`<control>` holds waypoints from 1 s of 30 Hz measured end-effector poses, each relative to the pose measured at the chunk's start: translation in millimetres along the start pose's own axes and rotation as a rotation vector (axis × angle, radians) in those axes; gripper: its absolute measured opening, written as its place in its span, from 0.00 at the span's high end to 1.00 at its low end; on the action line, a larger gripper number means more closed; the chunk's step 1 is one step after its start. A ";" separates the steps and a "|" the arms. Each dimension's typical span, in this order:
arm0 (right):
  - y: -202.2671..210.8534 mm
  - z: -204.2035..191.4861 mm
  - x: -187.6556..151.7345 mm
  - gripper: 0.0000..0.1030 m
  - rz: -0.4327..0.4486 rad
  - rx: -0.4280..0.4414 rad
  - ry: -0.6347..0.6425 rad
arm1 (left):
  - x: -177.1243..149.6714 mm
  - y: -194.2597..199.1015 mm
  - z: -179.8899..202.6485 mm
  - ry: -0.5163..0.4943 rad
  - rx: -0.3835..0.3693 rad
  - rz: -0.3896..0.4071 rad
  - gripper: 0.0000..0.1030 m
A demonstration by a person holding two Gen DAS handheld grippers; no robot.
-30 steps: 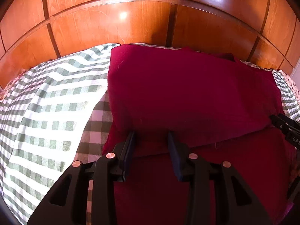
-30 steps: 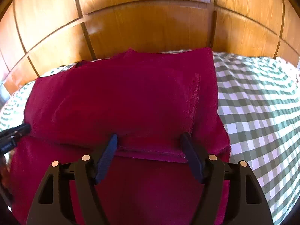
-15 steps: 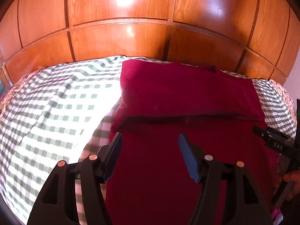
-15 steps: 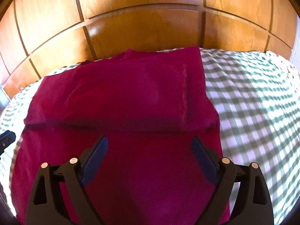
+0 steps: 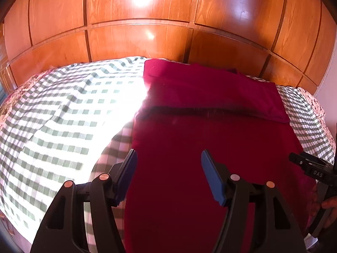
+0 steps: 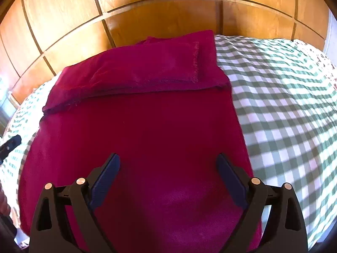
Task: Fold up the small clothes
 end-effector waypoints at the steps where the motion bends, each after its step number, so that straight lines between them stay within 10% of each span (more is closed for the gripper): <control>1: 1.8 1.1 -0.3 0.11 0.000 0.000 -0.002 | -2.2 0.8 -0.4 -0.002 0.001 -0.003 0.39; 15: 44.4 69.6 -52.1 0.11 -0.061 -0.022 -0.117 | -66.0 25.5 -46.6 0.054 -0.070 -0.128 0.35; 21: 65.7 72.5 -94.3 0.14 -0.128 0.093 -0.136 | -110.6 44.4 -37.5 0.034 -0.219 -0.219 0.65; 30: 74.3 47.6 -125.2 0.73 -0.205 0.129 -0.027 | -120.3 58.3 -9.6 -0.069 -0.307 -0.225 0.90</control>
Point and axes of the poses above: each gripper's, at about its wrist camera, not at the fingertips, and y roughly against the way its jaws point, z to its right, x to its top, the point moved 8 cm from there along -y, roughly the way its jaws point, and after that the axes turned 2 degrees about -x, right-handed, at the moved point
